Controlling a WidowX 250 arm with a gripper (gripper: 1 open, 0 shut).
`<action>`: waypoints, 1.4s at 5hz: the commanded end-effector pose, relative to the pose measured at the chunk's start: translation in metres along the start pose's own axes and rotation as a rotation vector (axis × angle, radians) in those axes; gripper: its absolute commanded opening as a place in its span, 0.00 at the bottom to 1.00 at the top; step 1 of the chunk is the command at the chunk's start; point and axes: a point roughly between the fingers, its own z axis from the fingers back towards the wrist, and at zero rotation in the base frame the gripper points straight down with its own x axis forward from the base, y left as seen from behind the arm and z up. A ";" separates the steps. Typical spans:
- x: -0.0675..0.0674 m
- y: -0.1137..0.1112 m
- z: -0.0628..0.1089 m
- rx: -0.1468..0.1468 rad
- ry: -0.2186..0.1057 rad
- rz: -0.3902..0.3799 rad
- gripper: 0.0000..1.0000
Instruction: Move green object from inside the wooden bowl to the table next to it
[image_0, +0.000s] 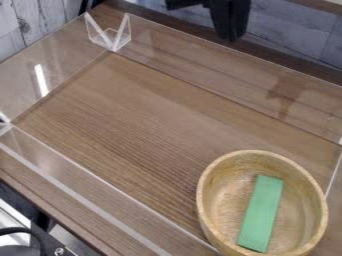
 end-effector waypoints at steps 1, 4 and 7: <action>-0.004 -0.004 0.026 -0.043 -0.042 -0.020 0.00; 0.001 0.004 0.055 -0.052 -0.151 0.242 0.00; -0.013 0.013 0.048 -0.074 -0.221 0.360 0.00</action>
